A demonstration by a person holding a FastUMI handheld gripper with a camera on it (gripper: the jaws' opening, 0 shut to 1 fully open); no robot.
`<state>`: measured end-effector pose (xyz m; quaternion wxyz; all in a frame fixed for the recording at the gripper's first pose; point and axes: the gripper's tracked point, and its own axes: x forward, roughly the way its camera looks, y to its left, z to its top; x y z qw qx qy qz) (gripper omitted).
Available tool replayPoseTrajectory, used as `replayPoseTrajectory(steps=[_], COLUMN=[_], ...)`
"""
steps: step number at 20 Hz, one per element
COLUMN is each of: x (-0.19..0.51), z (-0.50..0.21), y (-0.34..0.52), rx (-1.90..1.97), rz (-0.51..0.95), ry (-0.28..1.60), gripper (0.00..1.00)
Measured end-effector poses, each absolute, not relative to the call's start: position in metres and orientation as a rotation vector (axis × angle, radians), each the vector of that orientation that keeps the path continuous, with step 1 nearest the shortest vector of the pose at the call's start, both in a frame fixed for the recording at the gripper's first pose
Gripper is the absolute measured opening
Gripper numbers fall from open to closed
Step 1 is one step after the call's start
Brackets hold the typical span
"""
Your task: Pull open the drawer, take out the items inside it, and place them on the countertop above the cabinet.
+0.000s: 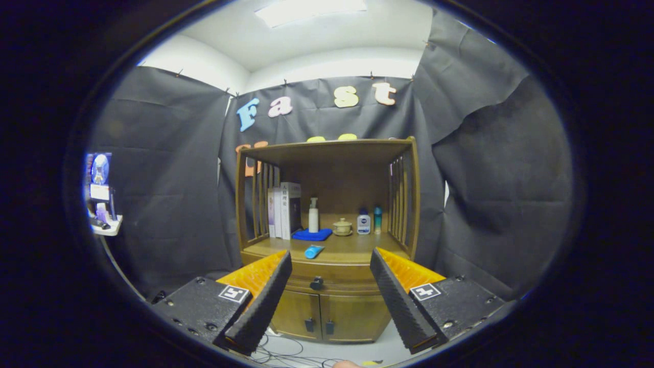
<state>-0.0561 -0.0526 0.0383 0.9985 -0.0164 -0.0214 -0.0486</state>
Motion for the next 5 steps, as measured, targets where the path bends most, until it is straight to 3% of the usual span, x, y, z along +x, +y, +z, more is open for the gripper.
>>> replayPoseTrajectory(steps=[5], x=[-0.0551], z=[0.0438], y=[-0.0533], rx=[-0.014], rz=[-0.115], ry=[-0.051], gripper=[0.99])
